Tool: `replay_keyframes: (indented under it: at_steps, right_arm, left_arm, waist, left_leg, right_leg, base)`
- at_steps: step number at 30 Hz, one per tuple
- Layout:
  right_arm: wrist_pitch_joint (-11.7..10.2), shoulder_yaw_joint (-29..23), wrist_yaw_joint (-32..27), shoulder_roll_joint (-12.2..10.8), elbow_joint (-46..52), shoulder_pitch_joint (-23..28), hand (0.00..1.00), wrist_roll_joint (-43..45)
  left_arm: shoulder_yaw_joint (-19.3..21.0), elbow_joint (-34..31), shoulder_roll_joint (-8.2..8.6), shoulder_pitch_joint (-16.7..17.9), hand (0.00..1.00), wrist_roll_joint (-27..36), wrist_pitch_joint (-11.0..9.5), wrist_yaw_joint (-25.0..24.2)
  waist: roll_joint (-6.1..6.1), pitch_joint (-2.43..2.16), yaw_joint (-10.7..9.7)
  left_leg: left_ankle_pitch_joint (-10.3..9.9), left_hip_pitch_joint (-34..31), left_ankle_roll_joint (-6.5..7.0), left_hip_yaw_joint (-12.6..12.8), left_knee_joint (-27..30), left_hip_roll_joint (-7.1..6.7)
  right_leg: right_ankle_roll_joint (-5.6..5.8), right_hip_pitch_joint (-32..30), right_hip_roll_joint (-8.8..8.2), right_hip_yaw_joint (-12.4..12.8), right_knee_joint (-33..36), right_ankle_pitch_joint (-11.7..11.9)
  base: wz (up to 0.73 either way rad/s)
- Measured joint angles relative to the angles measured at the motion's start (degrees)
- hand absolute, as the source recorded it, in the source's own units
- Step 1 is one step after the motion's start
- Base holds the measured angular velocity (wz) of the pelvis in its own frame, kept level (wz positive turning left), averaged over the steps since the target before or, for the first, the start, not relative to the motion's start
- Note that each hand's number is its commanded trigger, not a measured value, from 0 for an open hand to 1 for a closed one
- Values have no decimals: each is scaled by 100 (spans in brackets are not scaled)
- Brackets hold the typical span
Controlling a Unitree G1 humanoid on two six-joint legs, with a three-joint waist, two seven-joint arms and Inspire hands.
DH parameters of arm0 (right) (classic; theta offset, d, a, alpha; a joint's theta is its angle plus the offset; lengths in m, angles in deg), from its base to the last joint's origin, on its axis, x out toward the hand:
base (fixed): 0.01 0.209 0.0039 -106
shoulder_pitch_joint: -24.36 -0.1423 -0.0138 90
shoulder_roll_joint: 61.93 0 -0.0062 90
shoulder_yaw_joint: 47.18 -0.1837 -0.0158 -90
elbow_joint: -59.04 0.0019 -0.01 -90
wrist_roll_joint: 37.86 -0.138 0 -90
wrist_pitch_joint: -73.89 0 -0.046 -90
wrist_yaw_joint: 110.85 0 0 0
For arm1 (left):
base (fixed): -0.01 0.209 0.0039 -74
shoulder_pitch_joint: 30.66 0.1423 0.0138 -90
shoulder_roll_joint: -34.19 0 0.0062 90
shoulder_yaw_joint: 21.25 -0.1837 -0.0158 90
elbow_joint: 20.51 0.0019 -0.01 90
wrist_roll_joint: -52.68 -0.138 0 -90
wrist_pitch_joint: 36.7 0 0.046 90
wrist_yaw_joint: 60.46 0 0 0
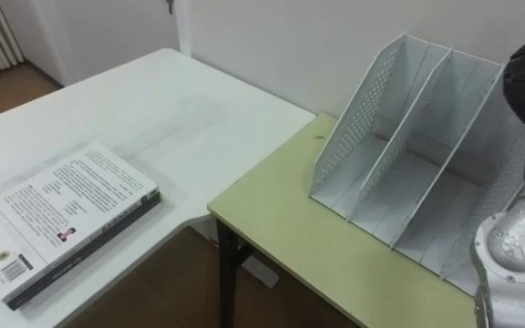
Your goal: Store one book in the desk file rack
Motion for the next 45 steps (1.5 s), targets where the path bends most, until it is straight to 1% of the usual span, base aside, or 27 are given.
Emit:
replay_keyframes:
  at_steps: [2,6,9,13,15,19,22,25,27,29,31,34,37,39,41,43,45]
  right_arm:
    - [20,1,20,1,-37,-32,100,6]
    - [38,2,30,15,-182,-130,100,11]
    - [38,2,16,23,-194,-130,100,11]
    - [37,15,-38,69,-211,-137,100,10]
    - [37,72,-23,133,-316,-214,100,4]
    - [37,118,4,142,-339,-248,100,-27]
    - [38,131,56,151,-339,-251,100,-163]
    - [43,161,69,220,-339,-252,100,-354]
    - [70,165,64,249,-346,-256,100,-538]
    - [145,165,42,250,-364,-319,100,-773]
    - [169,166,-29,259,-428,-456,100,-942]
    - [169,165,-108,425,-641,-544,100,-1225]
    - [153,165,-106,466,-787,-682,100,-1563]
    - [161,162,63,539,-1106,-898,100,-1958]
    - [169,162,190,616,-1289,-1033,100,-2235]
    - [201,161,244,645,-1448,-1179,100,-2402]
    - [303,160,318,672,-1541,-1265,100,-2466]
  left_arm:
    - [-10,5,-4,-19,0,0,1,1]
    - [-11,8,-26,-48,0,0,1,0]
    - [-12,8,-42,-59,0,-1,0,0]
    - [-31,10,-52,-73,0,-2,0,0]
    - [-51,14,-61,-77,0,-2,0,4]
    - [-52,6,-61,-79,0,-18,1,6]
    - [-49,5,-63,-87,0,-61,4,2]
    - [-48,6,-65,-91,0,-61,17,-6]
    - [-41,7,-68,-96,0,-62,66,-13]
    - [-40,6,-69,-95,0,-64,102,-7]
    - [-41,0,-71,-96,0,-64,129,-3]
    - [-40,-37,-84,-93,0,-81,177,27]
    - [-43,-86,-88,-82,0,-118,218,94]
    - [-36,-137,-107,-74,0,-193,280,103]
    - [-23,-166,-127,-74,0,-211,347,104]
    - [-7,-177,-135,-71,0,-210,400,105]
    - [-6,-222,-147,-69,0,-211,480,111]
  waist:
    - [-9,6,37]
    - [-52,32,49]
    - [-73,42,50]
    - [-77,40,63]
    - [-78,40,60]
    - [-78,38,64]
    - [-73,30,84]
    - [-69,25,132]
    - [-68,10,165]
    - [-61,-9,169]
    - [-59,-10,168]
    - [-74,-20,159]
    - [-70,-17,141]
    - [-63,-11,73]
    - [-55,-4,57]
    - [-59,-5,43]
    - [-59,-4,42]
  left_leg:
    - [0,1,0,5,7,0]
    - [0,0,0,4,14,0]
    - [0,-2,-1,-1,9,1]
    - [0,-4,0,4,1,1]
    - [0,-7,0,13,6,1]
    - [0,-9,0,18,7,1]
    - [0,-11,0,17,8,1]
    - [0,-3,0,17,13,1]
    - [0,-8,0,10,11,2]
    - [0,1,1,8,6,6]
    - [0,4,0,-1,4,8]
    - [0,-1,1,-53,6,4]
    - [0,1,1,-60,21,8]
    - [0,8,1,-69,24,11]
    - [0,12,1,-74,21,17]
    - [0,20,2,-74,17,20]
    - [-1,42,2,-76,8,22]
  right_leg:
    - [0,-5,-2,-4,5,0]
    - [-3,-3,-4,-18,7,1]
    - [-4,-3,-4,-26,6,2]
    - [-3,2,-4,-34,12,2]
    - [-3,4,-4,-40,21,2]
    - [-3,-1,-2,-31,16,2]
    - [-4,-3,2,-4,37,2]
    - [-3,-29,12,57,85,2]
    - [-4,-16,13,65,92,3]
    - [-4,-6,12,57,93,3]
    - [-8,-2,8,42,95,5]
    - [-10,17,-5,-17,84,8]
    - [-11,31,-4,-26,86,9]
    - [-11,44,-8,-28,86,9]
    - [-11,48,-12,-27,86,9]
    - [-9,52,-12,-20,87,10]
    - [-8,73,-11,-18,85,10]
  base:
    - [0]
    - [0]
    - [0]
    - [0]
    - [0]
    - [0]
    - [-3]
    - [-8]
    - [-6]
    - [0]
    - [2]
    - [8]
    - [1]
    - [0]
    - [0]
    - [0]
    - [0]
